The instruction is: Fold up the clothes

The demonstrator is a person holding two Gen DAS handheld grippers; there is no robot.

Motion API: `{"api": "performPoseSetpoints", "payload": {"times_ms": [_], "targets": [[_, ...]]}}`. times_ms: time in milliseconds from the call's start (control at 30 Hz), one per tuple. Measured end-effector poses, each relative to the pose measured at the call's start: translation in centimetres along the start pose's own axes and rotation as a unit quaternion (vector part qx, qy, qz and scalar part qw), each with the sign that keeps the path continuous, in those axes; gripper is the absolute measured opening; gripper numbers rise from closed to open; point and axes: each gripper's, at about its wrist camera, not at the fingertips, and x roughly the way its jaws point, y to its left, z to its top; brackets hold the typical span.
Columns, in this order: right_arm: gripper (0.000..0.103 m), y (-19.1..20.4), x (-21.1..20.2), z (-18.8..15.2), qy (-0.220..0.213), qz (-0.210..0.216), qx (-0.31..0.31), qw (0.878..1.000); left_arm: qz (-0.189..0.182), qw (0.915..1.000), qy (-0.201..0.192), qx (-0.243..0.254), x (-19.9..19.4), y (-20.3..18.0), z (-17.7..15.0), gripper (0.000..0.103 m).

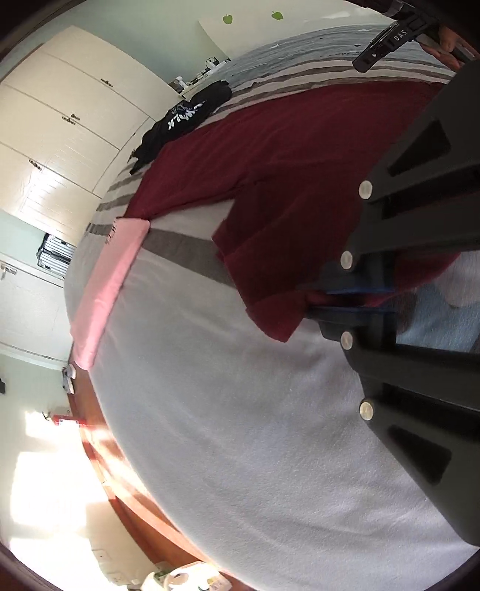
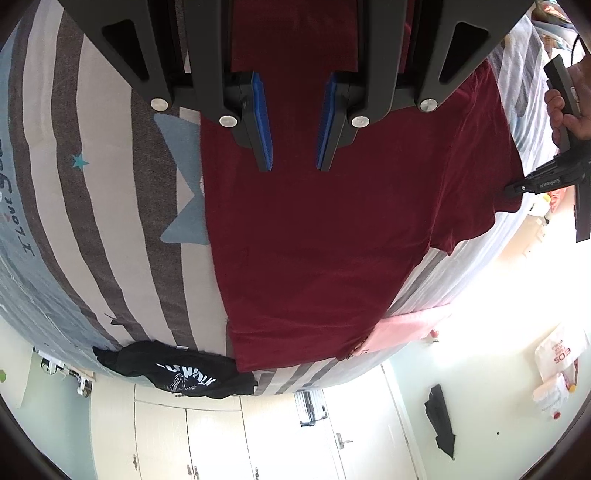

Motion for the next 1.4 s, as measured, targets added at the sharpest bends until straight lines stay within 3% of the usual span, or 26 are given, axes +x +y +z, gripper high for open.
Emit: {"api": "performPoseSetpoints", "payload": {"times_ms": [200,300,400,533,667,833,933,1100,1400], "targets": [[0.022,-2.7,-1.9,0.2,-0.008,-0.001,0.003,1.0,-0.031,0.996,-0.035,0.076,-3.0,-10.4,0.5,0.003],[0.022,-4.5,-3.2,0.2,-0.008,-0.002,0.011,1.0,-0.061,0.9928,-0.027,0.099,-4.0,-16.2,-1.6,0.003],[0.022,-6.1,-4.6,0.1,-0.008,-0.001,0.014,1.0,-0.08,0.9916,0.008,0.101,-2.8,-21.5,-4.6,0.003],[0.022,-8.1,-5.3,-0.3,0.002,0.002,0.015,1.0,-0.077,0.9894,0.082,0.092,-0.4,-24.1,-9.2,0.007],[0.022,-9.1,-5.5,-1.0,0.01,0.01,0.003,1.0,-0.093,0.9884,0.082,0.087,-1.4,-24.1,-10.2,0.013],[0.022,-8.6,-4.9,-1.4,0.013,0.026,0.008,1.0,-0.073,0.9909,0.055,0.099,-2.9,-21.9,-8.5,0.013],[0.022,-7.3,-4.3,-1.3,0.016,0.043,0.011,0.999,-0.034,0.9927,0.051,0.104,-2.1,-19.8,-7.6,0.013],[0.022,-3.2,-3.2,-0.9,0.023,0.083,-0.005,0.996,0.002,0.9927,0.084,0.087,-0.5,-15.4,-8.0,0.013],[0.022,6.2,1.2,-0.6,0.045,0.153,-0.051,0.986,-0.025,0.9912,0.11,0.069,0.3,-11.9,-10.7,0.013]]}}
